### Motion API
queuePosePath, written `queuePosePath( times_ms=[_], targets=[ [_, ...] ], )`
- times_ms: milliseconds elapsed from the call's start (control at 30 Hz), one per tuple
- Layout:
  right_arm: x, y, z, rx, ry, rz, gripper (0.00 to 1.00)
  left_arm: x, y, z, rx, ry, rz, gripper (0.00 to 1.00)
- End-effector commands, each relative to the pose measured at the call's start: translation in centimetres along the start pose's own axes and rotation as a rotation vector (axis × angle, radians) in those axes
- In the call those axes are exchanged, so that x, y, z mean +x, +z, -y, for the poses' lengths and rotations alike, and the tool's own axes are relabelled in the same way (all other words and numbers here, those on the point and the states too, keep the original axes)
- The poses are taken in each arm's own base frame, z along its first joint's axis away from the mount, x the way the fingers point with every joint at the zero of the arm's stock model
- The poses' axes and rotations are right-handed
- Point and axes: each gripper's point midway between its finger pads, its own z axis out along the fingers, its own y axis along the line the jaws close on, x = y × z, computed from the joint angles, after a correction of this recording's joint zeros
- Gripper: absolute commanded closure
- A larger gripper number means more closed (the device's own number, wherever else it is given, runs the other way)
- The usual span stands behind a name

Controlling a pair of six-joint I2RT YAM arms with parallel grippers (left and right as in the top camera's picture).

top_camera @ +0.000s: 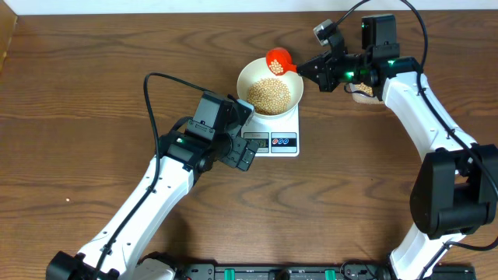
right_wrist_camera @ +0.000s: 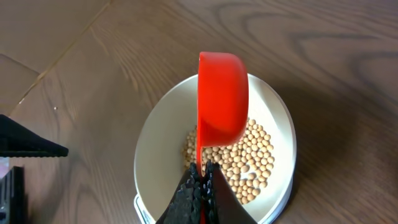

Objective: Scoop item into bowl and weigh 50g on scale
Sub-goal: 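Raise the scoop slightly with the right gripper above the bowl rim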

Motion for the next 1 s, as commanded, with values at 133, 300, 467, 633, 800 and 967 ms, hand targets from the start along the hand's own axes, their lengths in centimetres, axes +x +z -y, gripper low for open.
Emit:
queuePosePath(
  times_ms=[133, 300, 467, 633, 800, 967],
  targets=[
    [-0.6, -0.3, -1.0, -0.044, 0.007, 0.019, 0.99, -0.2, -0.1, -0.1, -0.006, 0.018, 0.002, 0.02],
    [-0.6, -0.3, -1.0, -0.044, 0.007, 0.018, 0.99, -0.2, -0.1, -0.1, -0.006, 0.018, 0.002, 0.02],
    [-0.7, -0.2, -1.0, -0.043, -0.009, 0.021, 0.99, -0.2, -0.1, -0.1, -0.006, 0.018, 0.002, 0.02],
    [-0.7, -0.2, -0.9, -0.035, -0.04, 0.021, 0.99, -0.2, -0.1, -0.1, -0.006, 0.018, 0.002, 0.02],
    [-0.1, 0.3, -0.7, 0.004, -0.108, -0.009, 0.99, -0.2, -0.1, -0.1, -0.006, 0.018, 0.002, 0.02],
    [0.7, 1.2, -0.6, 0.054, -0.15, -0.058, 0.99, -0.3, -0.1, -0.1, -0.006, 0.018, 0.002, 0.02]
  ],
)
